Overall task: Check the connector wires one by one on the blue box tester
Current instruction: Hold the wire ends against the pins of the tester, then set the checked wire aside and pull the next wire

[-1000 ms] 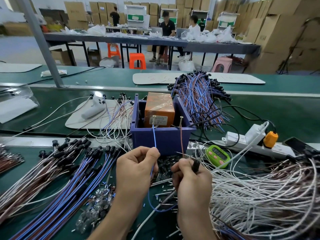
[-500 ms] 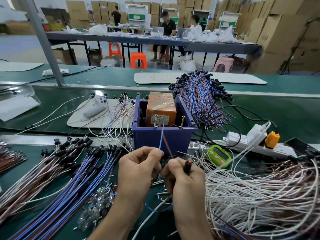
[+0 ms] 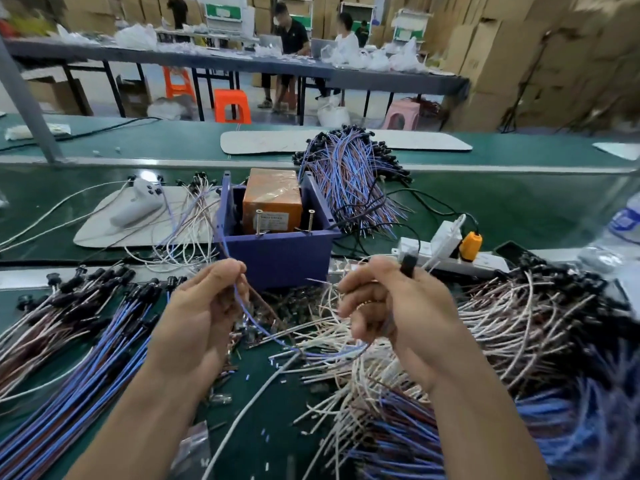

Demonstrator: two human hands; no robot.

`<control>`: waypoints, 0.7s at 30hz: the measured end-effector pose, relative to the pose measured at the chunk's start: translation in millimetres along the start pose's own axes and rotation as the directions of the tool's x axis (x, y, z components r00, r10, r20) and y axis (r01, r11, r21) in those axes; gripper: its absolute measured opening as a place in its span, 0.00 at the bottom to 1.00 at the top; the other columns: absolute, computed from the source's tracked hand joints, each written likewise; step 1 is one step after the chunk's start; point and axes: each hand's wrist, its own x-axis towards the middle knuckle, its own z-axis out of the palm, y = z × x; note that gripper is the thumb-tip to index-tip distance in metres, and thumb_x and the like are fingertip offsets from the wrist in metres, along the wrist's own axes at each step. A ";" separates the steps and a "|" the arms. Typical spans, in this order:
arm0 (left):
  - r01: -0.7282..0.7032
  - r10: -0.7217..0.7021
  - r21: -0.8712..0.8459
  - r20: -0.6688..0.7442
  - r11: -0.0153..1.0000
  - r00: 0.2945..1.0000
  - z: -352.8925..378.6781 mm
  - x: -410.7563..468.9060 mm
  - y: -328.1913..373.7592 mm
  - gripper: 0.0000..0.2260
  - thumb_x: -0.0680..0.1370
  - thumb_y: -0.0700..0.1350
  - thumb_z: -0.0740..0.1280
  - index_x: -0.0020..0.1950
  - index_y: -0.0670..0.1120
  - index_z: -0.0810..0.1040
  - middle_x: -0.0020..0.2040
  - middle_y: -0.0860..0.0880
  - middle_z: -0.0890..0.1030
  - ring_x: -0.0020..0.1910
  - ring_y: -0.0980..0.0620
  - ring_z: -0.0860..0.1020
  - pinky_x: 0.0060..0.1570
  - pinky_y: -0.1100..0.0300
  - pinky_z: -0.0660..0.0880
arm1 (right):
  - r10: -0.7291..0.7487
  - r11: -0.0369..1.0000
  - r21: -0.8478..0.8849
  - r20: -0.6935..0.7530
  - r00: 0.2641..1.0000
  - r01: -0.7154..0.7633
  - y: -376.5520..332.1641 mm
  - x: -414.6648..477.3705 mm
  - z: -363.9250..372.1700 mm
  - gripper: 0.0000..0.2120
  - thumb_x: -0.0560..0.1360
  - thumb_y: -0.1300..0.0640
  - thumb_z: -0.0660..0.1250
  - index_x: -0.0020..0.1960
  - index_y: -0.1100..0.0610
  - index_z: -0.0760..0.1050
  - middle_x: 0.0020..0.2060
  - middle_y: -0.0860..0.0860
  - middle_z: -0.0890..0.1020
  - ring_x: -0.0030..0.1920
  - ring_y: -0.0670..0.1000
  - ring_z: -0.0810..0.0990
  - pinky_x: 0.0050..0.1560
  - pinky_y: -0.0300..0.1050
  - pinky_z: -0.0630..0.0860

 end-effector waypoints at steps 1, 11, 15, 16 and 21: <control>0.003 -0.003 0.002 -0.018 1.000 1.000 -1.9 0.3 -0.1 0.05 0.69 0.43 0.72 0.35 0.47 0.87 0.33 0.50 0.82 0.31 0.57 0.80 0.33 0.67 0.78 | -0.009 1.000 0.016 -0.032 0.999 0.010 -8.5 -5.0 -18.5 0.24 0.86 0.53 0.57 0.40 0.64 0.82 0.32 0.65 0.81 0.22 0.54 0.76 0.23 0.41 0.69; -0.044 -0.130 0.592 0.248 0.805 0.960 43.6 -48.9 -42.1 0.09 0.63 0.49 0.79 0.37 0.44 0.88 0.31 0.44 0.83 0.27 0.53 0.78 0.28 0.66 0.74 | 0.105 0.887 -0.402 -0.300 0.948 -0.226 -44.4 -60.4 -173.0 0.17 0.85 0.58 0.59 0.48 0.67 0.81 0.30 0.61 0.80 0.20 0.50 0.72 0.20 0.38 0.65; -0.222 -0.187 0.841 0.352 0.493 0.917 56.0 -68.5 -59.8 0.08 0.70 0.43 0.81 0.36 0.56 0.88 0.32 0.50 0.85 0.28 0.58 0.80 0.29 0.69 0.73 | -0.046 0.752 -0.595 -0.477 0.878 -0.284 -42.2 -74.6 -195.0 0.14 0.84 0.61 0.59 0.46 0.66 0.78 0.27 0.57 0.81 0.23 0.55 0.79 0.23 0.45 0.75; -0.263 -0.190 0.868 0.368 0.421 0.910 60.0 -73.2 -62.4 0.08 0.69 0.46 0.81 0.37 0.59 0.87 0.33 0.54 0.85 0.29 0.60 0.80 0.29 0.71 0.73 | -0.124 0.653 -0.688 -0.509 0.852 -0.316 -40.4 -75.7 -198.0 0.14 0.83 0.59 0.61 0.44 0.64 0.78 0.28 0.56 0.82 0.25 0.56 0.80 0.27 0.47 0.77; -0.398 -0.137 0.871 0.449 0.287 0.883 81.0 -92.3 -73.5 0.14 0.69 0.49 0.81 0.35 0.69 0.84 0.32 0.66 0.82 0.34 0.66 0.81 0.31 0.74 0.72 | -0.497 -0.022 -0.855 -0.440 0.748 -0.518 -18.6 -80.0 -201.1 0.13 0.77 0.47 0.65 0.40 0.54 0.70 0.39 0.56 0.81 0.38 0.59 0.76 0.40 0.48 0.68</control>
